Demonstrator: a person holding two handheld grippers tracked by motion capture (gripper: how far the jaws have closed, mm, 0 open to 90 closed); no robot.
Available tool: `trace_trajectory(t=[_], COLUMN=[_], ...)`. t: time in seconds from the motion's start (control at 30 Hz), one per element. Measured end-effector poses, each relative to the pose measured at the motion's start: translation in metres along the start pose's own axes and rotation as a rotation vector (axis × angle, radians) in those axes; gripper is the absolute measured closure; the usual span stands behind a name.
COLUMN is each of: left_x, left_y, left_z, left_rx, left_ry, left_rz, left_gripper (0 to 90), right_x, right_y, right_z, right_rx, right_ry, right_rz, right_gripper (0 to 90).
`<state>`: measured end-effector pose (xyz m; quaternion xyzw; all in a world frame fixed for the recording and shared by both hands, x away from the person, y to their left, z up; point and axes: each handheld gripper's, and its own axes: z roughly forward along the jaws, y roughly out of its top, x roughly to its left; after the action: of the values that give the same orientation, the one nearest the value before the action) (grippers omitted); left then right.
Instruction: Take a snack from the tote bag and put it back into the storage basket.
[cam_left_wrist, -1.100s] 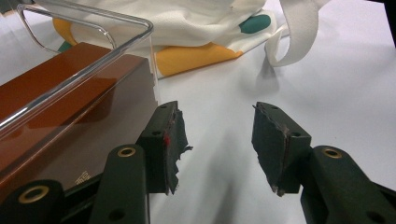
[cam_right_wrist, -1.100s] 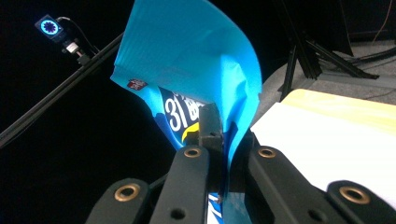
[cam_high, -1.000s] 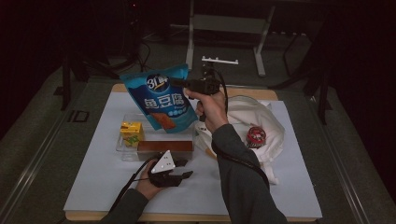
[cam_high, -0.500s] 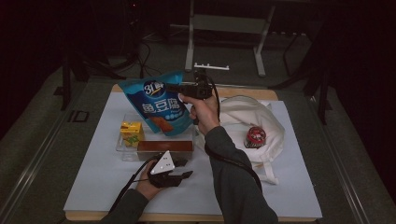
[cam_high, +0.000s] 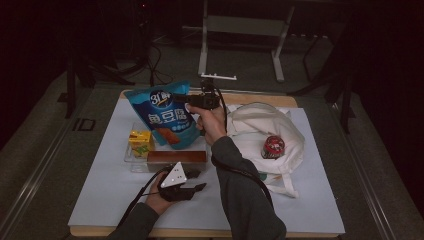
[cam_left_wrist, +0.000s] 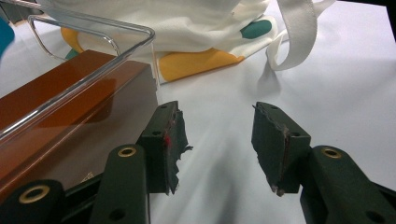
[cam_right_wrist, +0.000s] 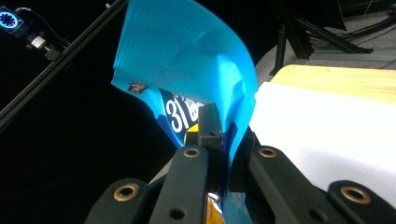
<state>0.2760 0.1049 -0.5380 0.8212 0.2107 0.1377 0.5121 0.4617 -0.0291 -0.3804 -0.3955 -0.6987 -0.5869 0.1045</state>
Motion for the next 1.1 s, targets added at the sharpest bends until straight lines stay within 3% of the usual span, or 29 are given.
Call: trace_trajectory(t=[0.2, 0.33, 0.5, 0.7, 0.87, 1.1], left_x=[0.000, 0.001, 0.001, 0.001, 0.001, 0.002], left_y=[0.000, 0.000, 0.000, 0.000, 0.000, 0.000], left_z=[0.000, 0.000, 0.001, 0.001, 0.001, 0.001], left_rx=[0.001, 0.002, 0.005, 0.006, 0.006, 0.006], left_ry=[-0.001, -0.004, -0.004, -0.007, -0.008, -0.009], left_rz=[-0.002, -0.004, -0.006, -0.010, -0.007, -0.010], left_gripper=[51.5, 51.3, 51.3, 50.9, 50.5, 50.3], right_x=[-0.011, -0.015, -0.022, -0.019, -0.015, -0.018], right_y=[-0.005, -0.008, -0.014, -0.015, -0.015, -0.018], right_z=[-0.002, -0.013, -0.031, -0.039, -0.040, -0.049], right_rx=[0.005, 0.028, 0.065, 0.138, 0.189, 0.237], right_ry=[-0.013, -0.079, -0.129, -0.204, -0.225, -0.243], right_rz=[0.000, -0.078, -0.131, -0.231, -0.318, -0.362], right_gripper=[88.3, 88.2, 84.6, 78.0, 75.8, 72.1])
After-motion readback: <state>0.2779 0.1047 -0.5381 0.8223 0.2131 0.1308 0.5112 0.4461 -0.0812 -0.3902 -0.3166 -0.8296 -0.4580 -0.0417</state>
